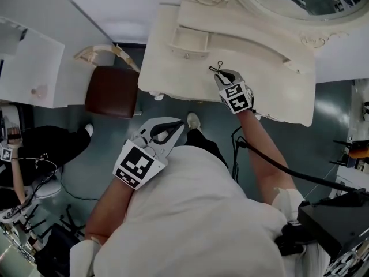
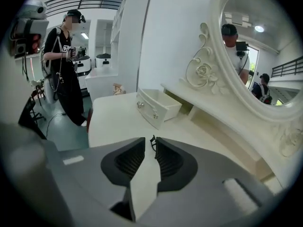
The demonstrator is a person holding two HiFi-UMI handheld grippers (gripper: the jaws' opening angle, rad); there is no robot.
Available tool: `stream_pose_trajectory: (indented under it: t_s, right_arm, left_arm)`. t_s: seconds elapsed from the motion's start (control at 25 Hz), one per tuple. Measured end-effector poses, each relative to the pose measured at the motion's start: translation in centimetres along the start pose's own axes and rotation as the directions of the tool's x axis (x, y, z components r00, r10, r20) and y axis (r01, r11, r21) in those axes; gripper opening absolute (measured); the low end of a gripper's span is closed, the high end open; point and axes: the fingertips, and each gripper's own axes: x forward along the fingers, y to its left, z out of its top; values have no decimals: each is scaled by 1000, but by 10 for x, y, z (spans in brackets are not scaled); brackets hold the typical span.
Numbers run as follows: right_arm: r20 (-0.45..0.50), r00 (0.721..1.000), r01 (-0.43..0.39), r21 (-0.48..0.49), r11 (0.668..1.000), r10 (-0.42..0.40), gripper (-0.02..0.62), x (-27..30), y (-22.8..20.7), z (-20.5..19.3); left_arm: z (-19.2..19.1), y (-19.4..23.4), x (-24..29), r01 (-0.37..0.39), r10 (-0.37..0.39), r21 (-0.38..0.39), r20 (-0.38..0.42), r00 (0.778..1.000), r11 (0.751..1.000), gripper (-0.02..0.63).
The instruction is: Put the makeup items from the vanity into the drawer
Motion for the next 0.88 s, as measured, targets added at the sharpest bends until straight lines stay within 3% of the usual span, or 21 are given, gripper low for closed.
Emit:
stream_pose_trajectory:
  t_s: [0.32,0.44,0.88]
  right_arm:
    - [-72,992,-110,-131,985,101,72,45,-18,-10]
    - [-88,988,-138,-145,980,126,43,53,-20,-17]
    - [-22,977,-215,-184,959,214,17,23,-34,18]
  left_arm:
    - [13,25,27,-105,104,-55,-27,994,993,-2]
    - [16,29,36,-128,126,-70,-33,991,989,-2]
    - [30,44,65,-162,162,-118,-11,987,980,-2]
